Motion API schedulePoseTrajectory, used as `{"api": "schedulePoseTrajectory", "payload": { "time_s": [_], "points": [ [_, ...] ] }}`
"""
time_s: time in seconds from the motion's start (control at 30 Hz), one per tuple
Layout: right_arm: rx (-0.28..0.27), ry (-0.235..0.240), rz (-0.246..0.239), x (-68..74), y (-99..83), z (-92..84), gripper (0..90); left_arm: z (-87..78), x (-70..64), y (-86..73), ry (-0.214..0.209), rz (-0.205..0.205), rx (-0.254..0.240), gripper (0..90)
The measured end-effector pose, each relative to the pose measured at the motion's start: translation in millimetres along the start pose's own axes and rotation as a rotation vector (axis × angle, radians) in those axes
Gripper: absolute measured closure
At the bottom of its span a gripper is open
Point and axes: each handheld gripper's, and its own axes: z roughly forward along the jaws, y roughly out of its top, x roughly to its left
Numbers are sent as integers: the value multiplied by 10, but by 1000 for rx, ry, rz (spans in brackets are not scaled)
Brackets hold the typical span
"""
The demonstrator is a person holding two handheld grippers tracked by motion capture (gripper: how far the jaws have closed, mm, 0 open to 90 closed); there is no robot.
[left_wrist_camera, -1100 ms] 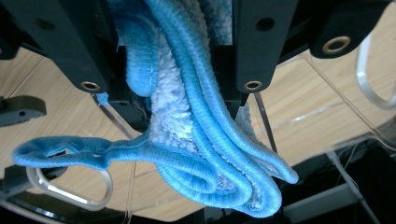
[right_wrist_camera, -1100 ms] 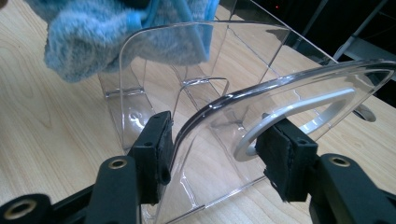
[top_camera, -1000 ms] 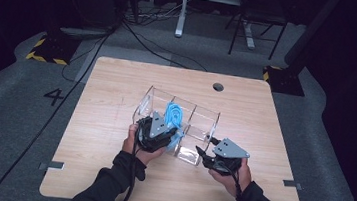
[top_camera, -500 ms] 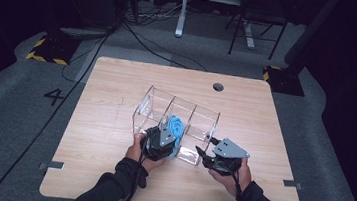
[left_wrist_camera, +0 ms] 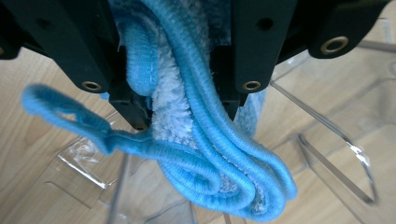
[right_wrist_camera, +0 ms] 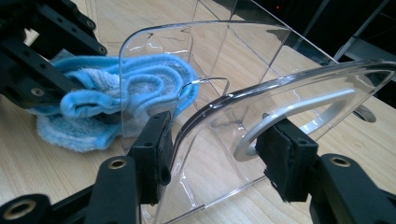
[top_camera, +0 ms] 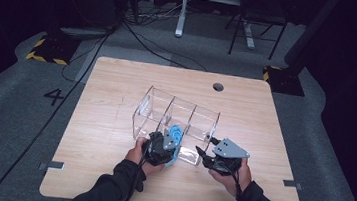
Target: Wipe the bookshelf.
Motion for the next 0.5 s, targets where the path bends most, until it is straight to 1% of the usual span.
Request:
{"api": "schedulePoseTrajectory", "payload": {
  "time_s": [0.03, 0.13, 0.2, 0.23, 0.33, 0.43, 0.5],
  "points": [
    [0, -1, 1, 1, 1, 0, 464, -105, 31, 47, 4, -13, -65, 637],
    [1, -4, 0, 8, 5, 5, 464, -235, 78, 151, 11, -28, -152, 637],
    [0, -6, -1, 10, 5, 7, 464, -268, 103, 195, 13, -32, -195, 637],
    [0, -6, -1, 10, 5, 7, 464, -268, 103, 195, 13, -32, -195, 638],
    [-1, -7, 0, 11, 3, 6, 464, -247, 164, 221, -3, -42, -224, 637],
    [-1, -6, -1, 9, 2, 5, 464, -225, 162, 221, -4, -30, -214, 639],
    [-1, -5, -2, 8, 1, 5, 464, -211, 155, 190, -11, -28, -201, 640]
  ]
}}
